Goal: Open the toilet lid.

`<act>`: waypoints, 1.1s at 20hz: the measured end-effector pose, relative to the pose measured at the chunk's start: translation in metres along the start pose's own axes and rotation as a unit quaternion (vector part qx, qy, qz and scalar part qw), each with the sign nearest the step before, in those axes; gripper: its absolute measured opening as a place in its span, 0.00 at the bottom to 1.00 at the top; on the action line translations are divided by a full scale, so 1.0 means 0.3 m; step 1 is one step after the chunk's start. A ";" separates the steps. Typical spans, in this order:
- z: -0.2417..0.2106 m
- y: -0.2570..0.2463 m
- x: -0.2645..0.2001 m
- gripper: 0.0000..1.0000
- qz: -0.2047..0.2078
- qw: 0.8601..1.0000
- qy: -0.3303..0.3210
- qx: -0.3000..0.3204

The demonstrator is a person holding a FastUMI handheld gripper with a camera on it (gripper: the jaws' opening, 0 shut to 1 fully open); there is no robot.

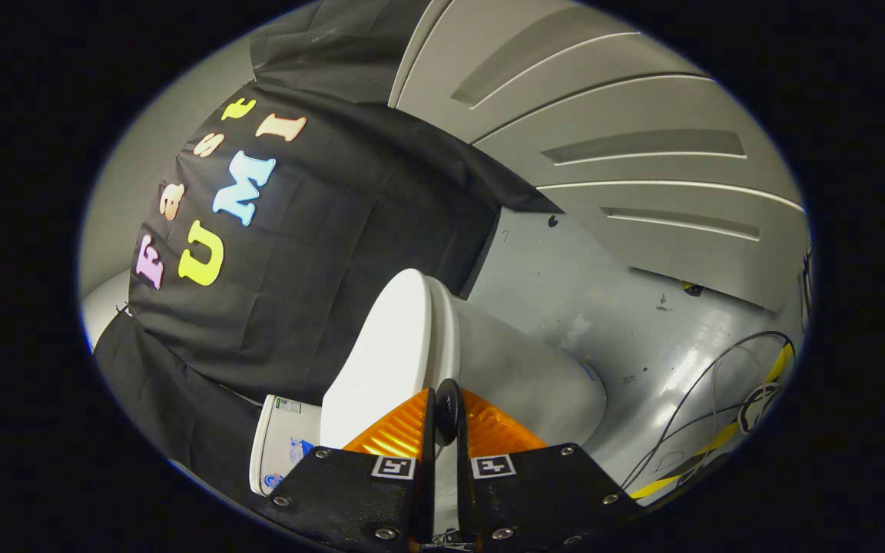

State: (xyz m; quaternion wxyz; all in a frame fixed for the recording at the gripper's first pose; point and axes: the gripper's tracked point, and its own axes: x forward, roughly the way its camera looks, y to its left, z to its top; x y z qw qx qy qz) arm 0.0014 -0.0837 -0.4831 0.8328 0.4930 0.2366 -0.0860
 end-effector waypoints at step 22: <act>0.132 0.509 -0.166 0.00 -0.008 0.978 -0.092 -0.186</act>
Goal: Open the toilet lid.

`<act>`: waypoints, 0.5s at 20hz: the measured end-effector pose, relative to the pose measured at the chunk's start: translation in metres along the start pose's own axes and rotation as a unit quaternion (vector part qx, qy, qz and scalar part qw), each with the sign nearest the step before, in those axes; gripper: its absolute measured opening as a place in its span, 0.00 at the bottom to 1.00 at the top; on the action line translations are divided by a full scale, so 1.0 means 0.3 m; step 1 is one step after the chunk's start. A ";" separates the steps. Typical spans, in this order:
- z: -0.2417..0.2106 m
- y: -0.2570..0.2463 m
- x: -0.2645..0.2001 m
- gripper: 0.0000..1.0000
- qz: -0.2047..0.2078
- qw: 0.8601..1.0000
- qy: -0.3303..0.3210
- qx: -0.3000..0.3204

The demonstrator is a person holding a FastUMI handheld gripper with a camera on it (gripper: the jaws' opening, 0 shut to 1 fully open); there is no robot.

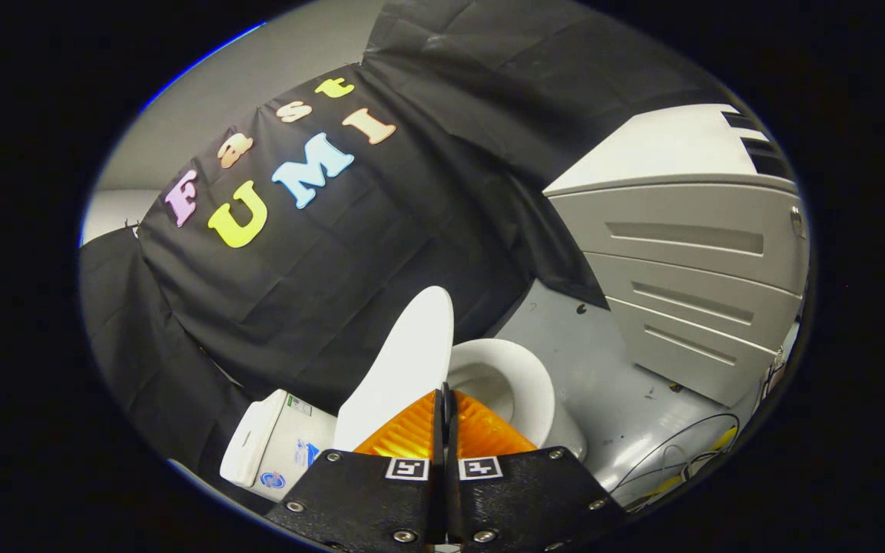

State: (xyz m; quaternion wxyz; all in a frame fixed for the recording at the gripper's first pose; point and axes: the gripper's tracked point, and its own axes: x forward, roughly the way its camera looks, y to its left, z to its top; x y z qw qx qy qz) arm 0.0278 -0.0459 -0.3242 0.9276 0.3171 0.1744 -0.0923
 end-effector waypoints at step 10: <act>0.090 0.247 -0.063 0.00 0.018 0.996 -0.018 -0.081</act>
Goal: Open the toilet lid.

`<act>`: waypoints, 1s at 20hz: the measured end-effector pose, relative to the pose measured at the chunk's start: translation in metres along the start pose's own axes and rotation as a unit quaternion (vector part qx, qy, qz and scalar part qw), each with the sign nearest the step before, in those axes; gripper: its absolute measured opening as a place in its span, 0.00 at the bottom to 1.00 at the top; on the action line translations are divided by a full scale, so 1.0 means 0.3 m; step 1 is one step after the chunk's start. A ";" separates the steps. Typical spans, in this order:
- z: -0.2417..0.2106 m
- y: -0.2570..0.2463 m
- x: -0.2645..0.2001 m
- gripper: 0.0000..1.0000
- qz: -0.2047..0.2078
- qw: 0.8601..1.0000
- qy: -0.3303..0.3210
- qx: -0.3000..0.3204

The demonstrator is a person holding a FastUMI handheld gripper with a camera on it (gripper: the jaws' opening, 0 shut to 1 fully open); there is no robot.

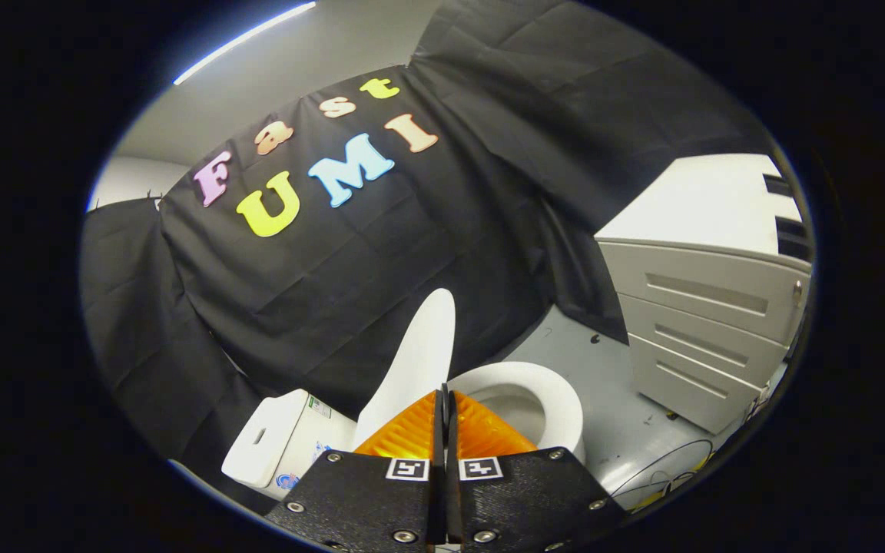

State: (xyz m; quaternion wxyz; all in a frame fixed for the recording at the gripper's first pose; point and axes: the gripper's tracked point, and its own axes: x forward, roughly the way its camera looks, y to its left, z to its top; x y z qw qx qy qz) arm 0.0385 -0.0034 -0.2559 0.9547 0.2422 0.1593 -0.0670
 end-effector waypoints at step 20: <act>0.113 0.372 -0.057 0.00 0.007 0.989 -0.006 -0.150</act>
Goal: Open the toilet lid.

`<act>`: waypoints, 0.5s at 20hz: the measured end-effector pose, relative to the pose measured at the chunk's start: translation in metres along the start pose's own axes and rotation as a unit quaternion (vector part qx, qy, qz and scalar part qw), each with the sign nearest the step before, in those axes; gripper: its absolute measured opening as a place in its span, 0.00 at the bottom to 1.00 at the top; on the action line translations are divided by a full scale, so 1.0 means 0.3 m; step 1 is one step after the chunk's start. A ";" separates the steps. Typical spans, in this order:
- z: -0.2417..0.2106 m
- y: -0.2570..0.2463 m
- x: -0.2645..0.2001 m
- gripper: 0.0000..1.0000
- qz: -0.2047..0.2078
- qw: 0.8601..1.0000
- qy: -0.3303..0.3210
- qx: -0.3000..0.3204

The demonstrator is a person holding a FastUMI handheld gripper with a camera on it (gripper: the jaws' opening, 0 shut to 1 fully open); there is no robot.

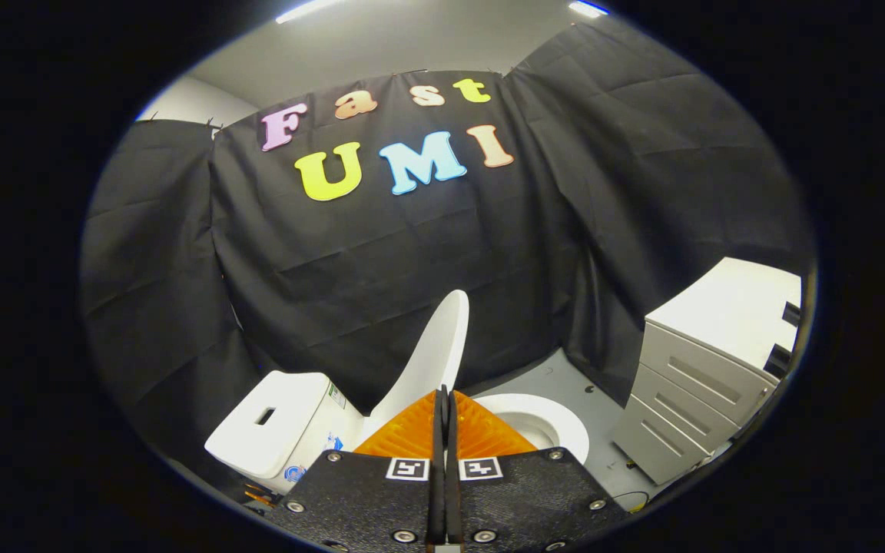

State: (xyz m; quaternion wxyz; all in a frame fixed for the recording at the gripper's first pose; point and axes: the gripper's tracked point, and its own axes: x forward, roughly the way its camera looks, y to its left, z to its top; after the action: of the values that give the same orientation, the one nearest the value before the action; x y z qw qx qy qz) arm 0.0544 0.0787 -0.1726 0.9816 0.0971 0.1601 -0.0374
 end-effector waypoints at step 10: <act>0.078 0.200 -0.030 0.00 0.034 0.998 -0.014 -0.058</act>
State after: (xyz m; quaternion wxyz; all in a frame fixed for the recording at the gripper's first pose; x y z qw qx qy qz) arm 0.0593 0.1329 -0.1371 0.9885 0.0453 0.1445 0.0034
